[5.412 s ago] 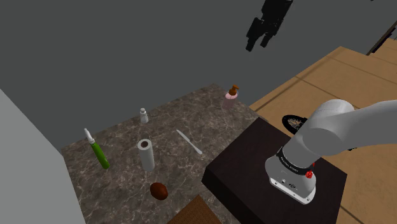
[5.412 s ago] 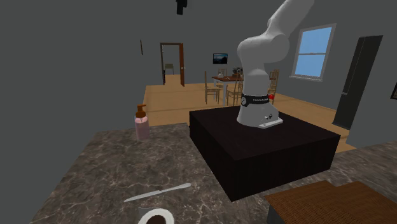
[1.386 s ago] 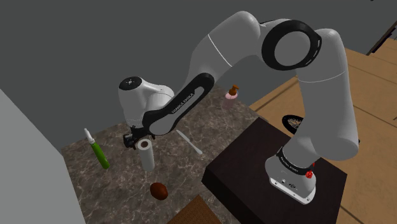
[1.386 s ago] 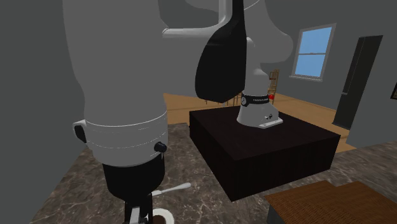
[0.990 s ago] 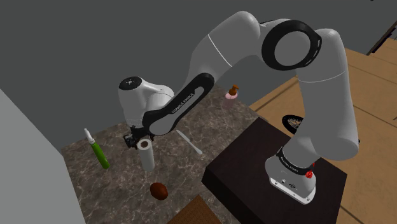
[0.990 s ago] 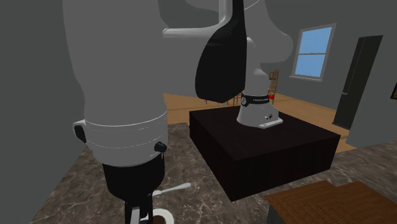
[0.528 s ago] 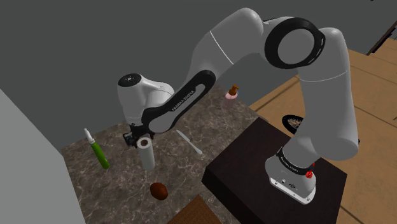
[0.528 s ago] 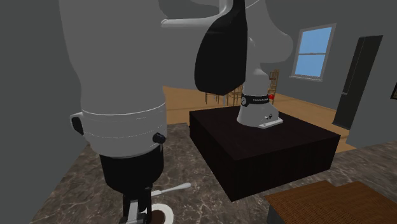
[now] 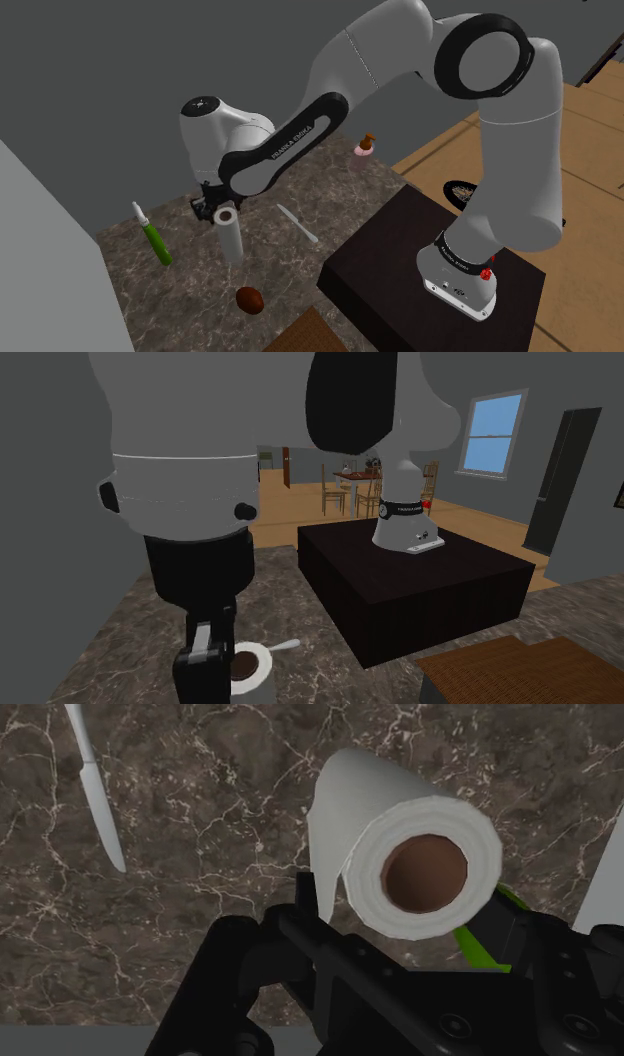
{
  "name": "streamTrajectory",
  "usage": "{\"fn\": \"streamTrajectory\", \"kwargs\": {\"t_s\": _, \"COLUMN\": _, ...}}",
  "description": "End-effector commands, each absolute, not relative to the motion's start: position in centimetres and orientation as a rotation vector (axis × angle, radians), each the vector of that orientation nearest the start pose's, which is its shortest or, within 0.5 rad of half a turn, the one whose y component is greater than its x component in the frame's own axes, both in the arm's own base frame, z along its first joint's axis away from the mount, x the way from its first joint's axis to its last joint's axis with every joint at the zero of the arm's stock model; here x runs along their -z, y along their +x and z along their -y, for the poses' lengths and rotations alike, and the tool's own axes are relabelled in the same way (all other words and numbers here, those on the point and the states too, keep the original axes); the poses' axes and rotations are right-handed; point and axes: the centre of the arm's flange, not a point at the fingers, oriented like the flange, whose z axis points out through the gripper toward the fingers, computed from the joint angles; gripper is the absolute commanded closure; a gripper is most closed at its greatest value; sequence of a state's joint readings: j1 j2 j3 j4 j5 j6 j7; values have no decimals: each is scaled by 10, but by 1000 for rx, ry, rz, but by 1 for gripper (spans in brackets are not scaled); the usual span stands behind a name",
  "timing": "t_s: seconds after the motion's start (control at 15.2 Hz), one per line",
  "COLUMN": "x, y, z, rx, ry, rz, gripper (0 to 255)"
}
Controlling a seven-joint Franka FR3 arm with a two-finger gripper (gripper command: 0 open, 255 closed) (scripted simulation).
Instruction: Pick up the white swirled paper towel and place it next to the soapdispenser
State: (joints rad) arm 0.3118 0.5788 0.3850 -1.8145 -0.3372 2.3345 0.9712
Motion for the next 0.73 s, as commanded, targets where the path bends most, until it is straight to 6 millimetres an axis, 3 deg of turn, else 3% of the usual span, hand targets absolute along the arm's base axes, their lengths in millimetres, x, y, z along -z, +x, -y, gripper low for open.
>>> {"fn": "streamTrajectory", "kwargs": {"t_s": 0.0, "x": -249, "y": 513, "z": -400, "rx": 39, "ry": -3162, "rz": -151, "gripper": 255}}
{"fn": "streamTrajectory", "kwargs": {"t_s": 0.4, "x": -281, "y": 513, "z": -400, "rx": 39, "ry": -3162, "rz": -151, "gripper": 255}}
{"fn": "streamTrajectory", "kwargs": {"t_s": 0.46, "x": -275, "y": 513, "z": -400, "rx": 40, "ry": -3162, "rz": -151, "gripper": 255}}
{"fn": "streamTrajectory", "kwargs": {"t_s": 0.53, "x": -275, "y": 513, "z": -400, "rx": 40, "ry": -3162, "rz": -151, "gripper": 0}}
{"fn": "streamTrajectory", "kwargs": {"t_s": 0.66, "x": -253, "y": 498, "z": -401, "rx": 43, "ry": -3177, "rz": -143, "gripper": 0}}
